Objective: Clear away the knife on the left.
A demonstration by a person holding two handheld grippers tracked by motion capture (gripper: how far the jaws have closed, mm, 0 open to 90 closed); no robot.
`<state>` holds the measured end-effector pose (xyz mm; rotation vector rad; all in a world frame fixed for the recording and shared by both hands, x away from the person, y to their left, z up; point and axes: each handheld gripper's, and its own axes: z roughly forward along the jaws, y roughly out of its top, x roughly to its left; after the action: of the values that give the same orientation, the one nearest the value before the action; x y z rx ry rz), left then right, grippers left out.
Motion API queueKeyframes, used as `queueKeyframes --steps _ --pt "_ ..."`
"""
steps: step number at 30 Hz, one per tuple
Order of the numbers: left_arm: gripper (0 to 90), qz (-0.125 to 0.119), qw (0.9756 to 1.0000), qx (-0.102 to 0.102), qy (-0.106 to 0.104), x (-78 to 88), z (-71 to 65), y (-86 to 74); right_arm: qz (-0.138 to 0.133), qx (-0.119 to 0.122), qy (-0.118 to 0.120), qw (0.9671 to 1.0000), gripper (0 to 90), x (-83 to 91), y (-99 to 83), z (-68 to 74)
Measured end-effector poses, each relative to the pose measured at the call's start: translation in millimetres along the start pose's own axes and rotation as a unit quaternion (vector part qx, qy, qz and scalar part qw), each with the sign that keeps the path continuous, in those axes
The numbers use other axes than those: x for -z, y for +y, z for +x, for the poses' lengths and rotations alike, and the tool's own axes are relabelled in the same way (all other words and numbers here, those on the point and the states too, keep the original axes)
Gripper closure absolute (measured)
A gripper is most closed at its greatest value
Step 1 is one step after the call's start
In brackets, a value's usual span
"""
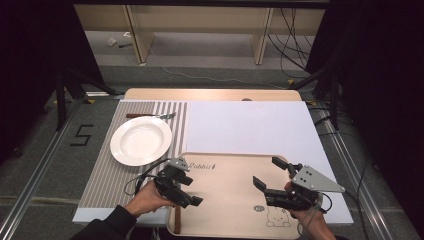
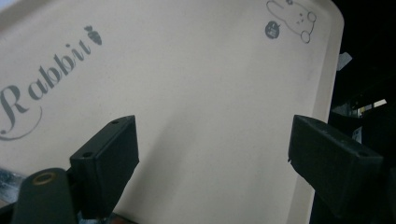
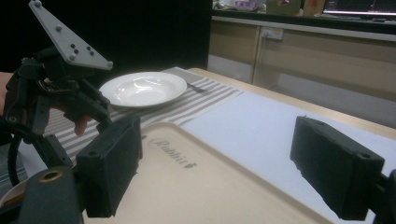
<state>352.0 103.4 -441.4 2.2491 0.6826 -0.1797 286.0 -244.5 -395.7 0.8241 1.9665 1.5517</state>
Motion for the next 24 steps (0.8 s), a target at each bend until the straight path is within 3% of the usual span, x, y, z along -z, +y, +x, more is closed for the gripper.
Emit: queueKeyframes --steps 8,13,19,21,24 --pt "15.6 -0.059 0.9981 -0.015 0.008 10.0 -0.7 1.2 0.0 0.0 0.0 1.0 17.7 -0.1 0.0 -0.1" --pt "15.6 -0.099 0.9947 -0.023 0.018 16.5 -1.8 1.1 0.0 0.001 0.0 1.0 17.7 0.0 0.0 0.1" --pt "15.6 -0.161 0.9857 -0.034 0.035 27.8 -2.9 -0.6 0.0 0.001 0.0 1.0 17.7 0.3 0.0 0.0" --pt "15.5 -0.185 0.9809 -0.041 0.044 31.2 -3.6 -1.8 0.0 0.001 -0.001 1.0 17.7 0.1 0.0 -0.1" --pt "15.6 -0.208 0.976 -0.045 0.045 36.1 -3.6 -3.5 0.0 0.002 -0.001 1.0 17.8 0.4 0.0 -0.1"
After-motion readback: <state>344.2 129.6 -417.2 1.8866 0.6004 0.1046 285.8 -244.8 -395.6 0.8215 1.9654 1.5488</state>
